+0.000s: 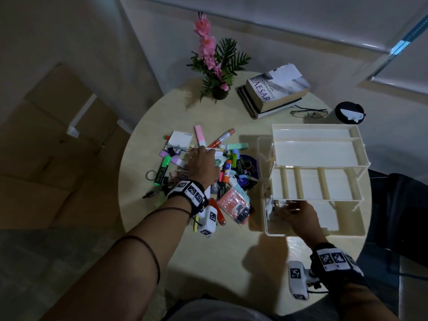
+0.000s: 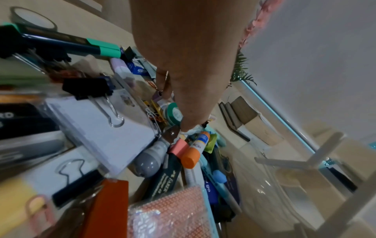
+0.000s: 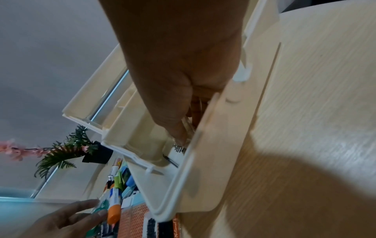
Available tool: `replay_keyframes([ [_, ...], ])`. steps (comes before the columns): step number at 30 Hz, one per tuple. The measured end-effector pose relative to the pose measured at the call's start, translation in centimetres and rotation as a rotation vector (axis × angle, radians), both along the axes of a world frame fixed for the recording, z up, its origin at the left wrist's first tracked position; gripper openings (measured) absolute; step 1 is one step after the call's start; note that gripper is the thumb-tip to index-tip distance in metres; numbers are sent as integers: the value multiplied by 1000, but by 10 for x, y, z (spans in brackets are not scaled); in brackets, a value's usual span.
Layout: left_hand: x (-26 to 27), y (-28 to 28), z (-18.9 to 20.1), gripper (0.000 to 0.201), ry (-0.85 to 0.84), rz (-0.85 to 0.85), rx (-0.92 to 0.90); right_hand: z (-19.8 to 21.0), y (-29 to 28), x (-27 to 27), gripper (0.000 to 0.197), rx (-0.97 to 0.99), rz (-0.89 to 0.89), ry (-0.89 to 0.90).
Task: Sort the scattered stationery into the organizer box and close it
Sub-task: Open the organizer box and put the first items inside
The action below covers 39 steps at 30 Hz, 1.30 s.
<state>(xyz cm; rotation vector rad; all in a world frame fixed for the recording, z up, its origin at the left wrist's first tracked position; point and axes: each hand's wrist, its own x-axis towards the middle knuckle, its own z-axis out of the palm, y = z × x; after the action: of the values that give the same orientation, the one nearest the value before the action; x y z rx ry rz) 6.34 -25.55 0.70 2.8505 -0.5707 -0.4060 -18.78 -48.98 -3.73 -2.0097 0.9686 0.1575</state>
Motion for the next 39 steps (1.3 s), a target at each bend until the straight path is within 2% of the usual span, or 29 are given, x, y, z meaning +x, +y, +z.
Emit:
replay_keyframes([
  [2,1,-1,-3,39,-17,5,32,7,6,1,27,-1,-30,-6],
  [6,1,-3,-4,27,-26,14,29,18,10,3,15,42,-67,-11],
  [9,2,0,2,17,-20,48,-10,10,7,-1,23,66,-92,-29],
  [13,-10,7,29,17,2,100,-194,7,3,-6,36,113,-101,-62],
  [16,-35,17,55,21,73,195,-420,8,-1,-7,30,152,-82,-85],
  [18,-62,22,74,26,146,203,-499,7,-5,-7,29,209,-84,-101],
  [22,-128,16,82,25,411,97,-490,3,-10,-7,21,313,-117,-111],
  [24,-155,4,74,24,449,63,-494,-1,-10,-8,20,344,-138,-126],
  [30,-211,-55,53,16,410,95,-455,-3,-11,-9,9,456,-181,-160],
  [34,-219,-86,48,20,260,151,-352,-8,-13,-6,6,477,-203,-145],
  [39,-218,-110,44,22,163,226,-149,-16,-16,-7,12,477,-167,-151],
])
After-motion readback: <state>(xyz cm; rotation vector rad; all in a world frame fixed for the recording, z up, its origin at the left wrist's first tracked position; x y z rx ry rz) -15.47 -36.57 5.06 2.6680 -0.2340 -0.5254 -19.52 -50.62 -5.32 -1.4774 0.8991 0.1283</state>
